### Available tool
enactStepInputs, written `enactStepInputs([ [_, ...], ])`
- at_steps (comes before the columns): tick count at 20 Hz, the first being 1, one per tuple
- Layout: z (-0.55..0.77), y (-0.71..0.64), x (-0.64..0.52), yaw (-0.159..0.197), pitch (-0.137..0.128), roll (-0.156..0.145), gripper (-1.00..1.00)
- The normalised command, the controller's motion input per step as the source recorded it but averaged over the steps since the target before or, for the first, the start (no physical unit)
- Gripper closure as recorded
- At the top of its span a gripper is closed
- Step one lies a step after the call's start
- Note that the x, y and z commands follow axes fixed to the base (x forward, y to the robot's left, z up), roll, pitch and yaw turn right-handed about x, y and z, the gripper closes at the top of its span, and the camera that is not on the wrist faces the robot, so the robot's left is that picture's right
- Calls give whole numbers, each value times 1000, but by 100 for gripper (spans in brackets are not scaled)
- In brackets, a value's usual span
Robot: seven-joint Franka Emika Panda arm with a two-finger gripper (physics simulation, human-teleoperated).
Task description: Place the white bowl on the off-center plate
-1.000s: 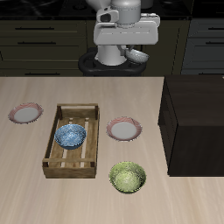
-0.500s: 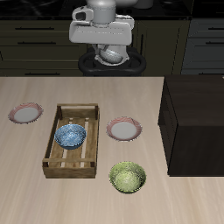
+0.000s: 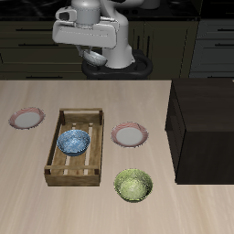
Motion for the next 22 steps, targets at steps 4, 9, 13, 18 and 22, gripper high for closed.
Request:
enactStepInputs([
  [4, -123, -477, -113, -1, 8, -3, 100],
  [9, -46, -468, -98, -21, 11, -11, 100],
  [13, -22, -581, -182, -18, -13, -23, 100],
  [18, 22, -350, -115, -7, -17, -7, 100],
  [22, 47, -630, -101, -36, -13, -43, 100],
])
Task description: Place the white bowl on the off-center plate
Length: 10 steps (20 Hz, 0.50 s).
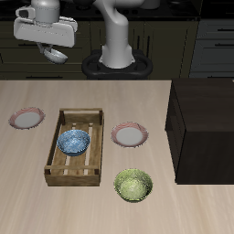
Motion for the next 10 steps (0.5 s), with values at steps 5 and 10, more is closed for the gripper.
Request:
enactStepInputs([
  [5, 6, -322, 21, -26, 1, -34, 100],
  [10, -43, -218, -8, 8, 3, -13, 100],
])
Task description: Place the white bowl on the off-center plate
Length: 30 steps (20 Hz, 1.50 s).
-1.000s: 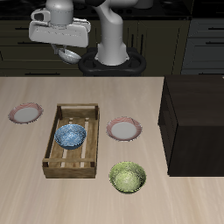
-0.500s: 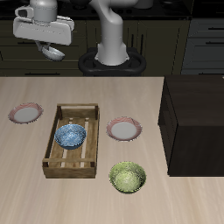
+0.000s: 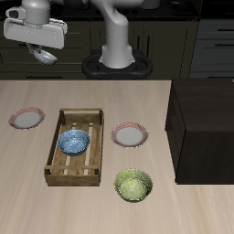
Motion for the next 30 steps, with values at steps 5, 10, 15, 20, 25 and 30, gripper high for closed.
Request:
enactStepInputs([
  [5, -15, -98, -44, 5, 0, 0, 100],
  [10, -228, -65, 63, 12, 24, -15, 100],
  [15, -275, -178, 54, -8, 26, -48, 100],
  [20, -311, -130, 112, 27, 16, -42, 100],
  [25, -512, -134, 268, 15, 53, -33, 100],
  [30, -429, -30, 218, 9, 54, -20, 100],
])
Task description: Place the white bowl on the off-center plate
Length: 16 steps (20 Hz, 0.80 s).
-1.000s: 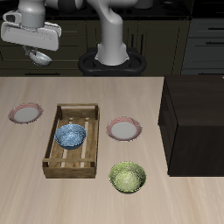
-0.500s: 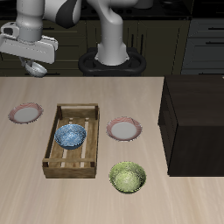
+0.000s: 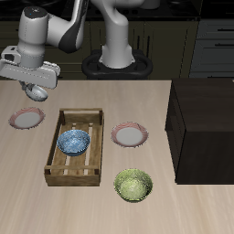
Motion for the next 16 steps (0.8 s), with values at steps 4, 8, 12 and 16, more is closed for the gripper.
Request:
enactStepInputs([
  [4, -205, -105, 34, 4, 25, -16, 100],
  [8, -244, -112, 56, 11, 29, -36, 100],
  [12, -388, -40, 23, 35, 84, -27, 100],
  [16, -279, -108, -5, 4, 34, -37, 100],
])
